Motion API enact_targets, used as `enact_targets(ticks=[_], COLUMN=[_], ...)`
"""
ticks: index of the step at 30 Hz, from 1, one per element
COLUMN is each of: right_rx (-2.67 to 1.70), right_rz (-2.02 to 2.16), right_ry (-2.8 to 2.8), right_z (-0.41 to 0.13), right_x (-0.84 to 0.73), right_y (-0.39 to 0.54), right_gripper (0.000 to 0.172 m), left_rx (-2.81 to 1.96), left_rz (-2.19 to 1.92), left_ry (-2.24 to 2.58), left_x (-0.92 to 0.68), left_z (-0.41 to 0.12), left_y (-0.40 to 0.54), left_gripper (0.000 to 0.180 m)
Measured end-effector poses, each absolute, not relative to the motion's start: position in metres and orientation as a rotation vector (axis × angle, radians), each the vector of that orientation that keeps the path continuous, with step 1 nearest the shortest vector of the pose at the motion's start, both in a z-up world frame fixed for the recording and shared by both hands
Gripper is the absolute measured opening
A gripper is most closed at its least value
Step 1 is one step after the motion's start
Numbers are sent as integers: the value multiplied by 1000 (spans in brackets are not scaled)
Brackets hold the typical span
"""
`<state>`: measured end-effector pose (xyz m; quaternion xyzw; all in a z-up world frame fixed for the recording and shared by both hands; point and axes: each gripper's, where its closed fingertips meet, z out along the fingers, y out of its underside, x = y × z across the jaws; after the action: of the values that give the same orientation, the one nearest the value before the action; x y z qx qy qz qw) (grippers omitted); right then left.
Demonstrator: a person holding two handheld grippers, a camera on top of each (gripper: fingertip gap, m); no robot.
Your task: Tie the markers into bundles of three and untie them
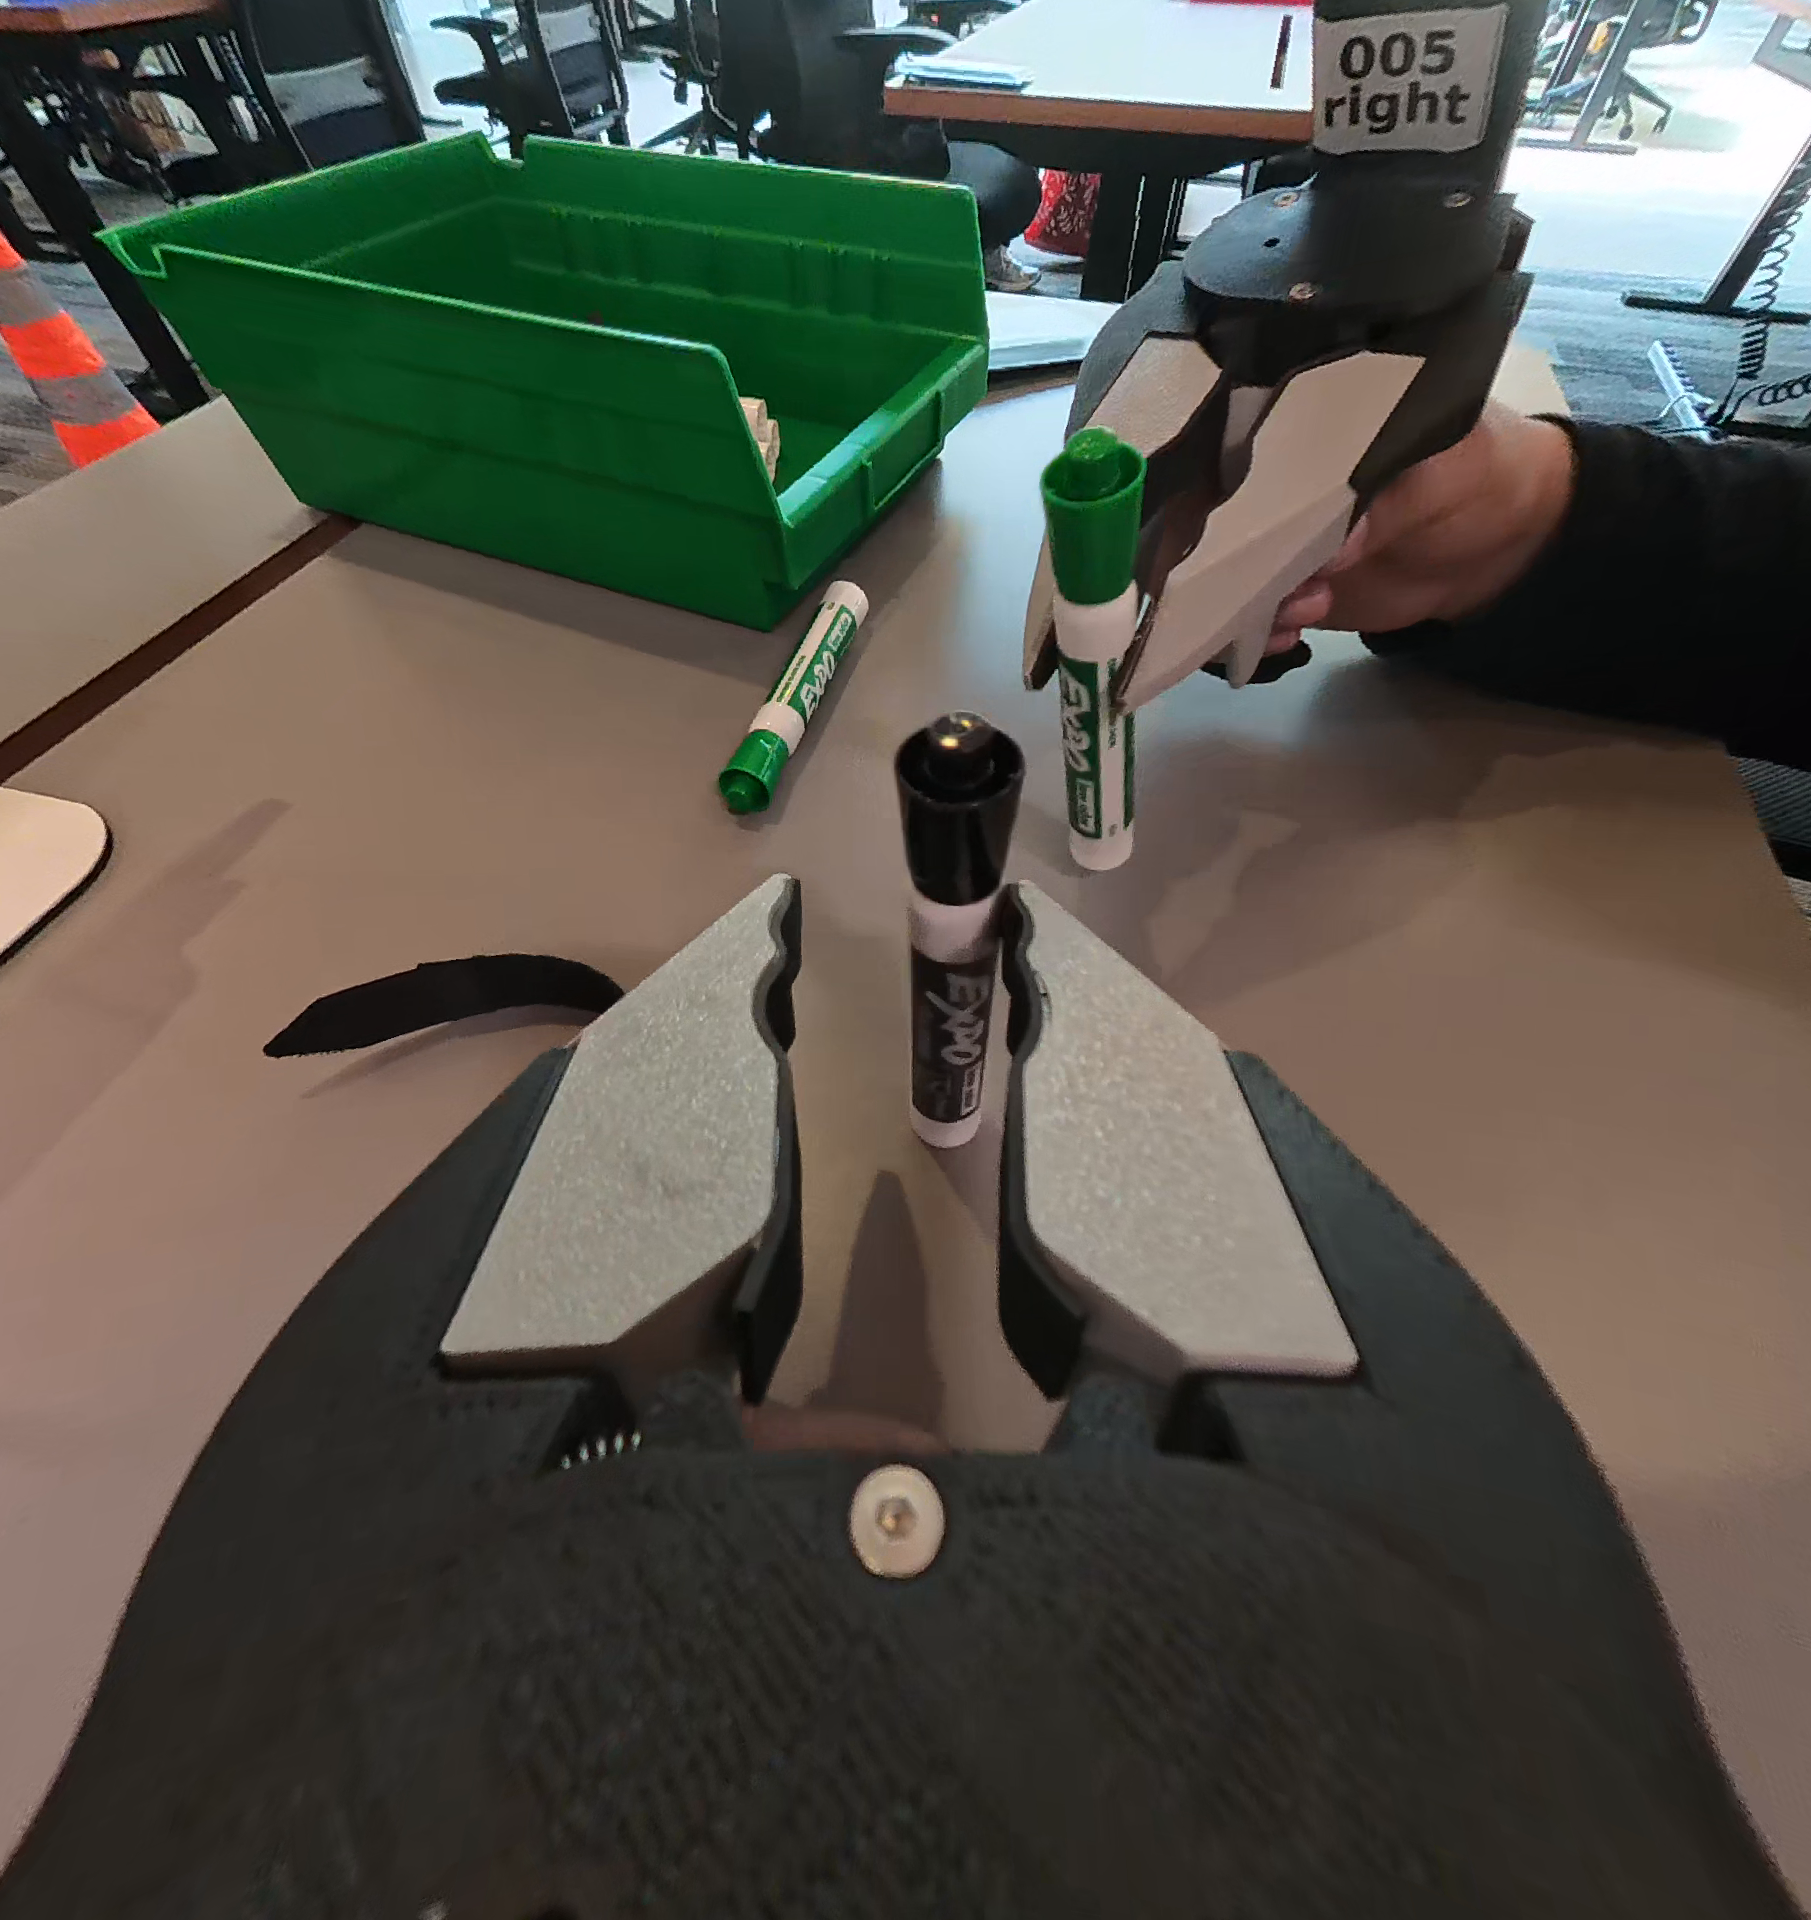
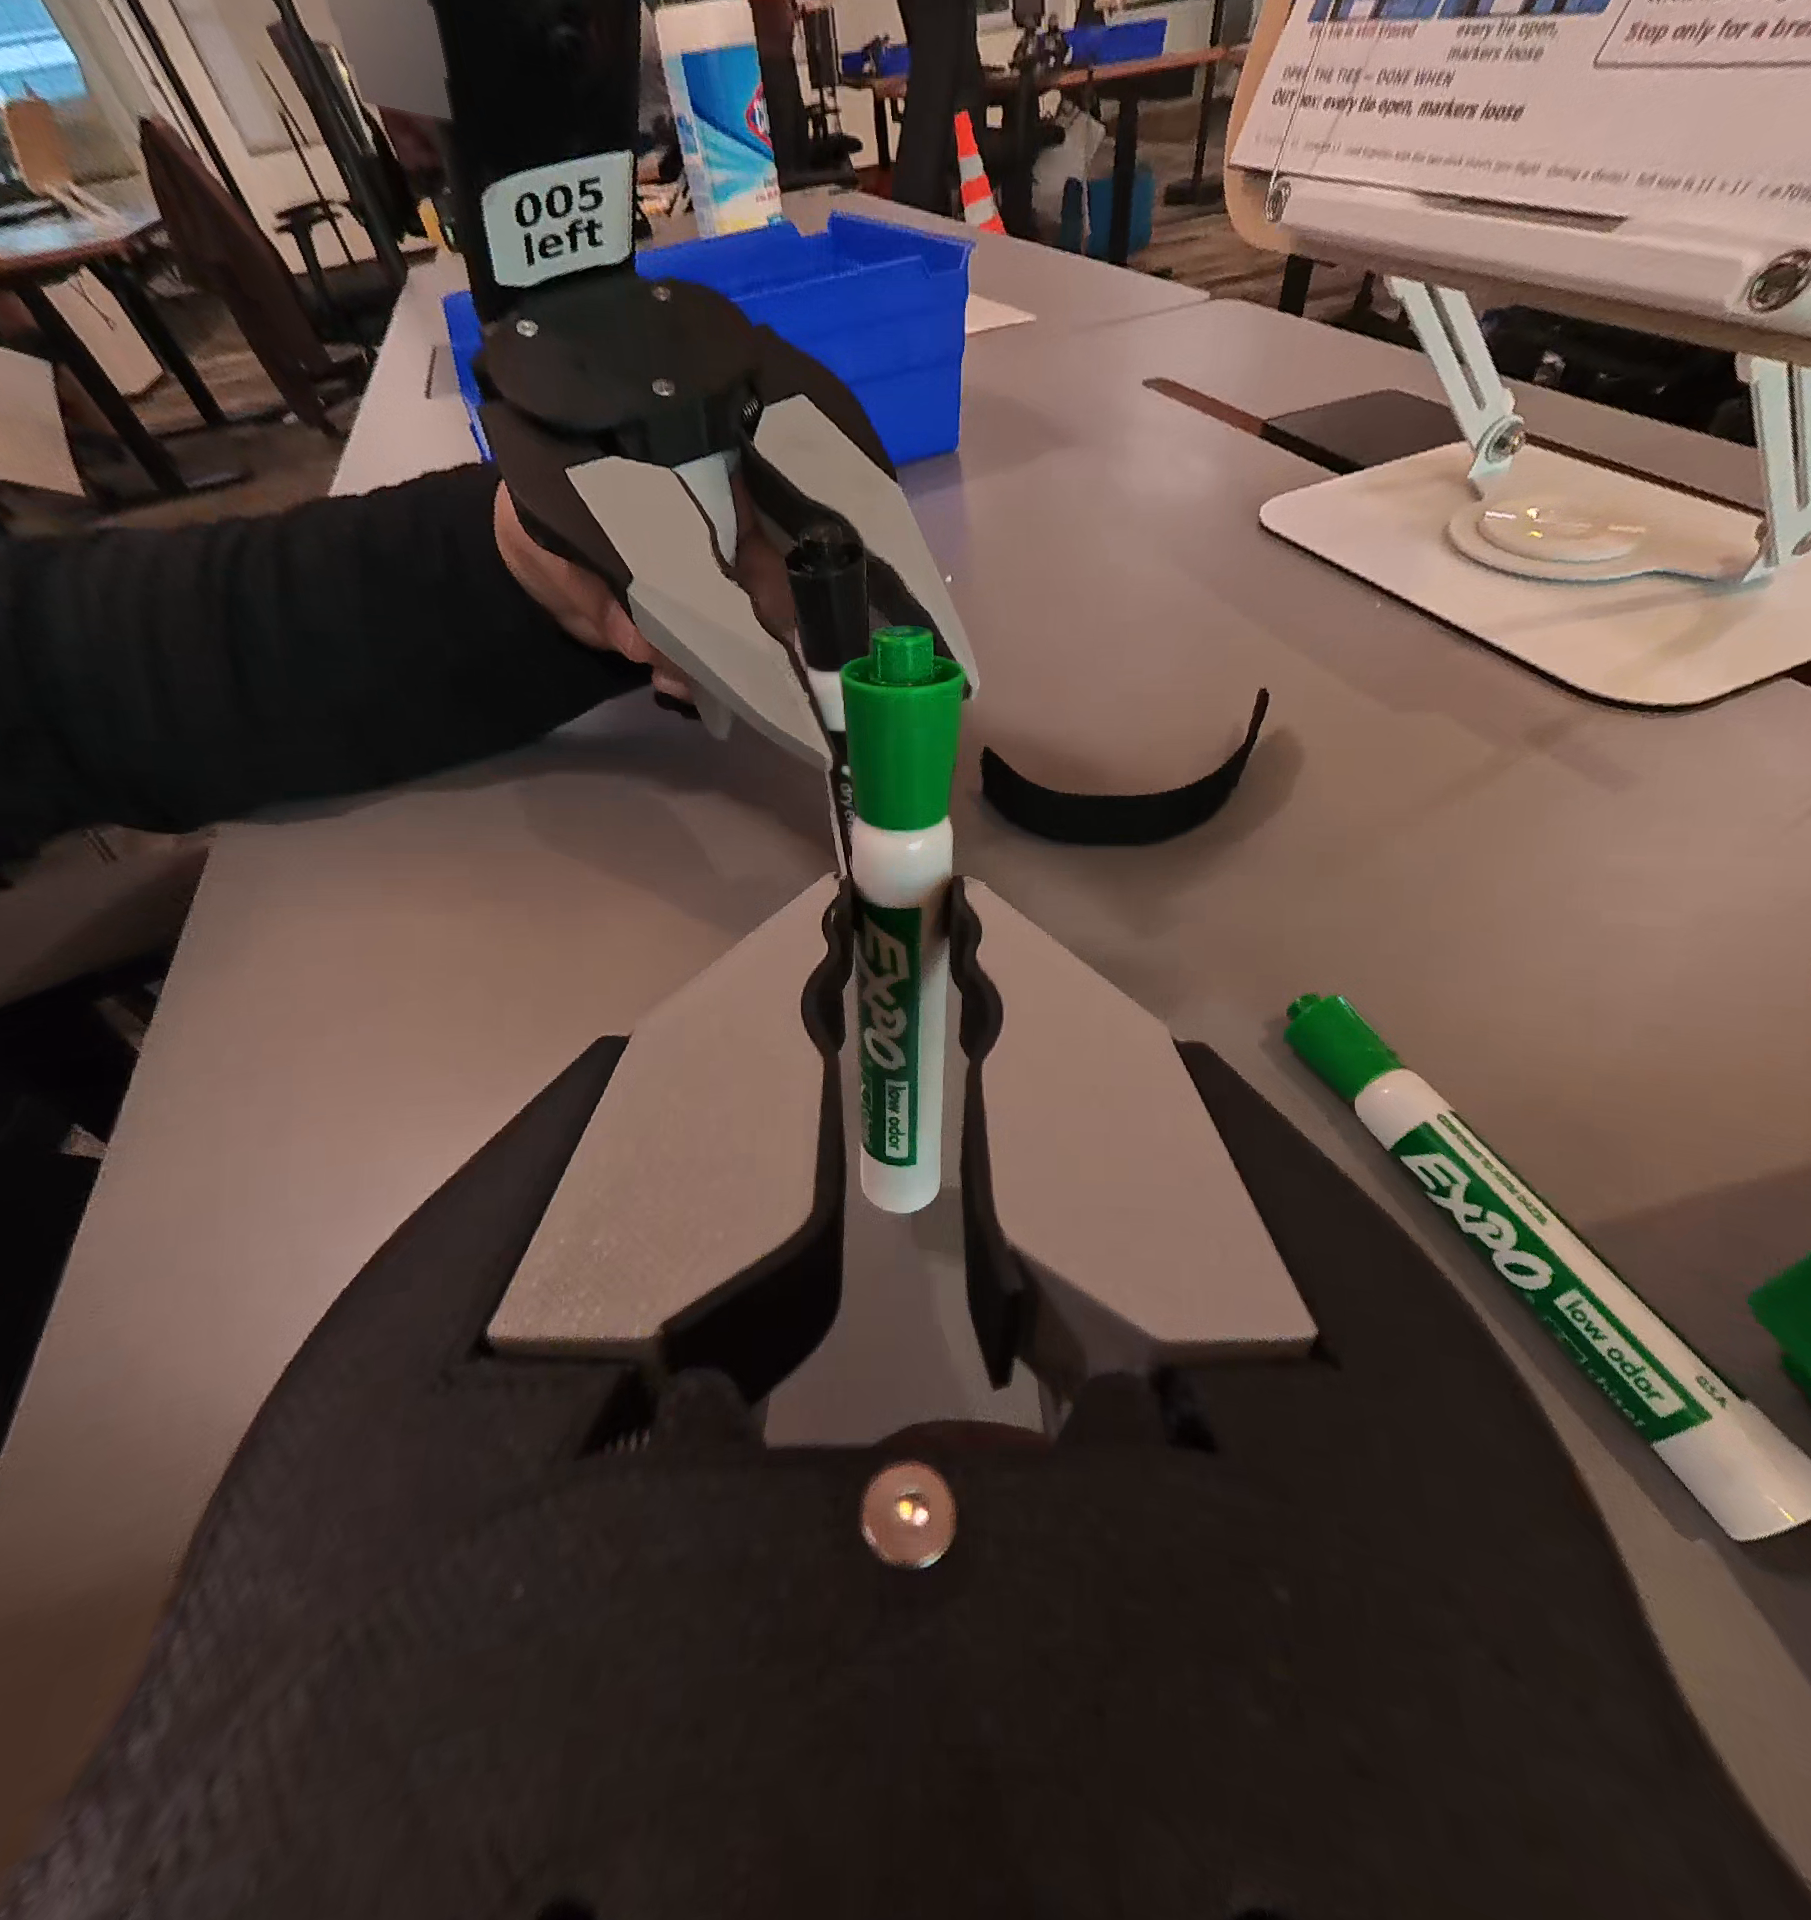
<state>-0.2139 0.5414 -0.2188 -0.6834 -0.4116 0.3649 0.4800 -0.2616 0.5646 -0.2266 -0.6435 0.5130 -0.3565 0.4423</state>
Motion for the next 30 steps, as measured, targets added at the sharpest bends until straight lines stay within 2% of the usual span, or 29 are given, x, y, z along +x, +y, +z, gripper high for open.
enact_targets(ticks=[12,22,30], right_rx=[-1591,-1508,-1401], right_rz=[925,934,982], right_ry=[-1063,-1139,-1165], right_z=[-214,-208,-190], right_x=[-227,-249,-268], right_y=[529,511,491], right_gripper=[14,14,14], left_rx=[-1566,-1387,-1362], left_rz=[-933,-956,-1016], left_ry=[1276,1300,1327], left_x=[-267,-263,-252], left_z=[-210,-161,-150], left_y=[556,515,489], left_gripper=[50,47,40])
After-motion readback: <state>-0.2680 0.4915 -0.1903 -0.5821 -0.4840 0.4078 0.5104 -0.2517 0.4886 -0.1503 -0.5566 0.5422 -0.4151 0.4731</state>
